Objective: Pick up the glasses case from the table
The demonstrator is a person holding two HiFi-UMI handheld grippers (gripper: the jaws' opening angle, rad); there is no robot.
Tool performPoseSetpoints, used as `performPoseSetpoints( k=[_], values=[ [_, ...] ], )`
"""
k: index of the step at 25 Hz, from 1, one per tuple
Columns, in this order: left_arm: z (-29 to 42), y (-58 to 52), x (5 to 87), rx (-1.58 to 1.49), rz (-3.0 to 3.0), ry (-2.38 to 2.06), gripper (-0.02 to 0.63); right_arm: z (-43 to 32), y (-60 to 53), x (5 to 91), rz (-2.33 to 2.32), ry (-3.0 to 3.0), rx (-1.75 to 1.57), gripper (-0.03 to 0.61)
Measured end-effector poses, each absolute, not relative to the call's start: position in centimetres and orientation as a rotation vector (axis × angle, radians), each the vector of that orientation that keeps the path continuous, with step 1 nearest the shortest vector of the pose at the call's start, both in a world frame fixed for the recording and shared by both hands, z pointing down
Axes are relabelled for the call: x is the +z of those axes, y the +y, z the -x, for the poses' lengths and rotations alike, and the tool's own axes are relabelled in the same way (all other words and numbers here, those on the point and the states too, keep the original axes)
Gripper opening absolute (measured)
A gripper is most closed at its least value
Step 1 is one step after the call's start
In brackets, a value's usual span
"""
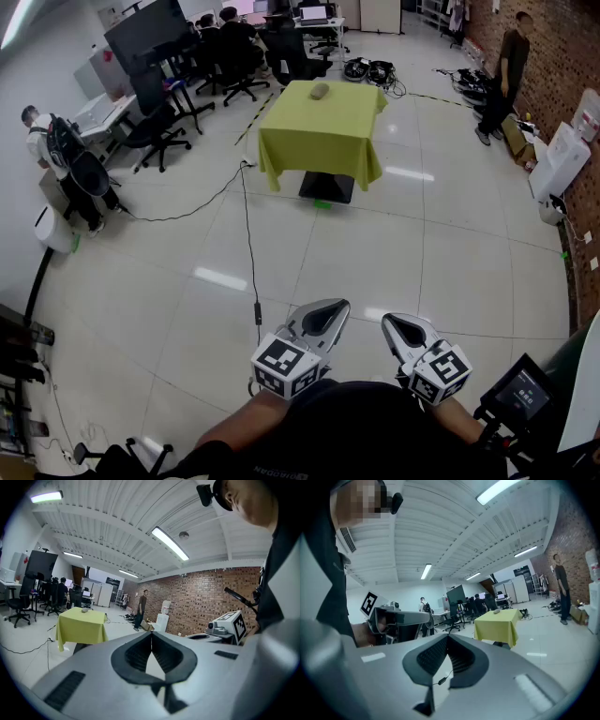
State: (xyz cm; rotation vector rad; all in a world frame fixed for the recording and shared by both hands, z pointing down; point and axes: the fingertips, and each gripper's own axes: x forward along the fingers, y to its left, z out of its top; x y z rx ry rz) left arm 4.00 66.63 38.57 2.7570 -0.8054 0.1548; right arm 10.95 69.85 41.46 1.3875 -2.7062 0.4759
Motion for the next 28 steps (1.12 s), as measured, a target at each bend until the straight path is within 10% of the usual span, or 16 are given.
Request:
performPoseSetpoints(
  k=[28],
  values=[
    [9.4,64.9,39.3,0.077,-2.728,-0.87,0.008,1.7,68.5,42.4,-1.313,-2.686,0.444,0.002]
  ],
)
